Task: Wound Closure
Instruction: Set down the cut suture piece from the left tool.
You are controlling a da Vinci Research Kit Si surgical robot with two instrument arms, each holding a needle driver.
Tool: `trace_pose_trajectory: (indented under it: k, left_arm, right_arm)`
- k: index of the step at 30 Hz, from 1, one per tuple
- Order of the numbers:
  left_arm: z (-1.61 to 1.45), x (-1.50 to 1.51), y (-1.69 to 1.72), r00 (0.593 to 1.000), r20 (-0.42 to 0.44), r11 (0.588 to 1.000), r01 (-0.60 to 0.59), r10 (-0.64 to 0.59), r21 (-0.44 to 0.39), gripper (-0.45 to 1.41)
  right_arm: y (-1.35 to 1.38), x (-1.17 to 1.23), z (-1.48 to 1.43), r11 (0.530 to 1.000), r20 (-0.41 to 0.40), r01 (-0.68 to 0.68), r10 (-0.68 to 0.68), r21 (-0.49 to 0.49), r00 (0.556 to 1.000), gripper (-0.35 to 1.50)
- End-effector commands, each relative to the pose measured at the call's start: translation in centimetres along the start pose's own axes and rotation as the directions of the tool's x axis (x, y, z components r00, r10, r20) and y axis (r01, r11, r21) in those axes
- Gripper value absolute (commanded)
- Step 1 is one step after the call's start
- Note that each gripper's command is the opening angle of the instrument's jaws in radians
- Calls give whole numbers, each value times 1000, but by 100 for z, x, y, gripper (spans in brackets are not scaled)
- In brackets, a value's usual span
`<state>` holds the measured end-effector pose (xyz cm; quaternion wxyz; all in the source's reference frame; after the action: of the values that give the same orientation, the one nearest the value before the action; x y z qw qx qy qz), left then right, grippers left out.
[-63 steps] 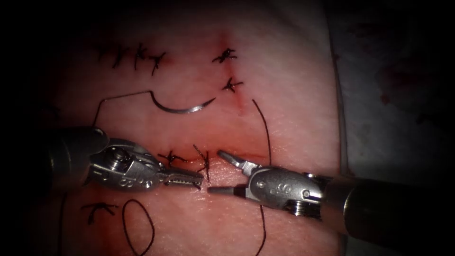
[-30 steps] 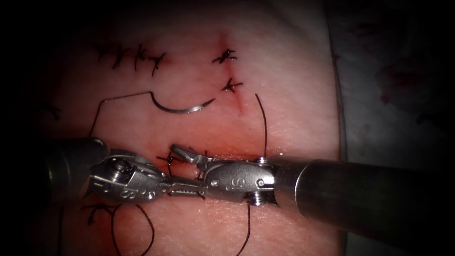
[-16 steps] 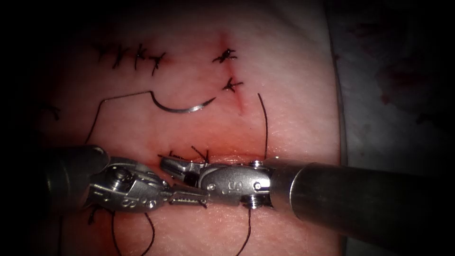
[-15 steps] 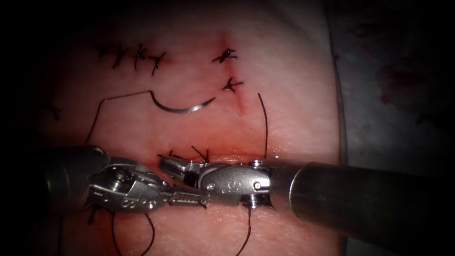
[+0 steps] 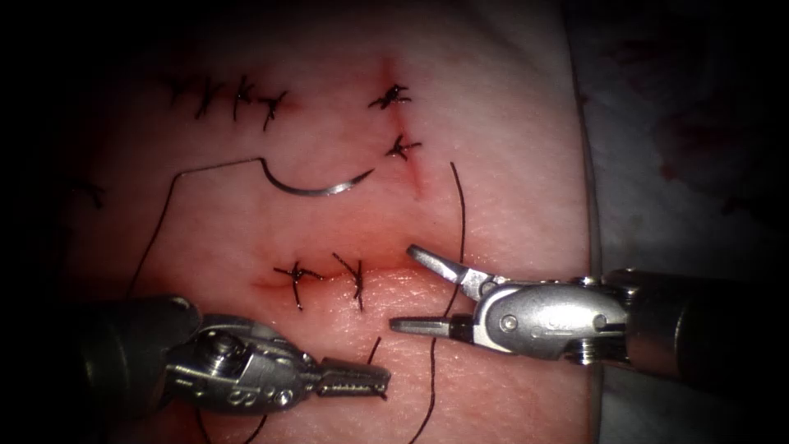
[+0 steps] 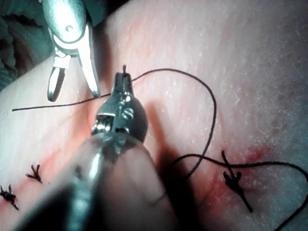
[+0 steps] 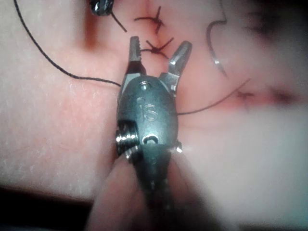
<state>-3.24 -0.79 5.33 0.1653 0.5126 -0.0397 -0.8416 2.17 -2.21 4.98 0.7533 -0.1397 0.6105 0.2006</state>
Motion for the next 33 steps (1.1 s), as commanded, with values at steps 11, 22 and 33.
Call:
trace_pose_trajectory:
  k: [11, 22, 33]
  left_arm:
    - [99, 61, -36, 971, -116, 974, 216, -207, 66, -40]
    - [218, 20, -16, 942, -72, 944, 325, -329, -59, -23]
    - [228, -27, 13, 748, 214, 708, 663, -628, -243, 81]
  right_arm:
    - [133, 71, -129, 971, -137, -96, 67, -217, 988, 128]
    - [133, 42, -145, 949, -152, -31, -17, -313, 988, 133]
    - [100, 19, -110, 963, -129, -32, -4, -269, 992, 130]
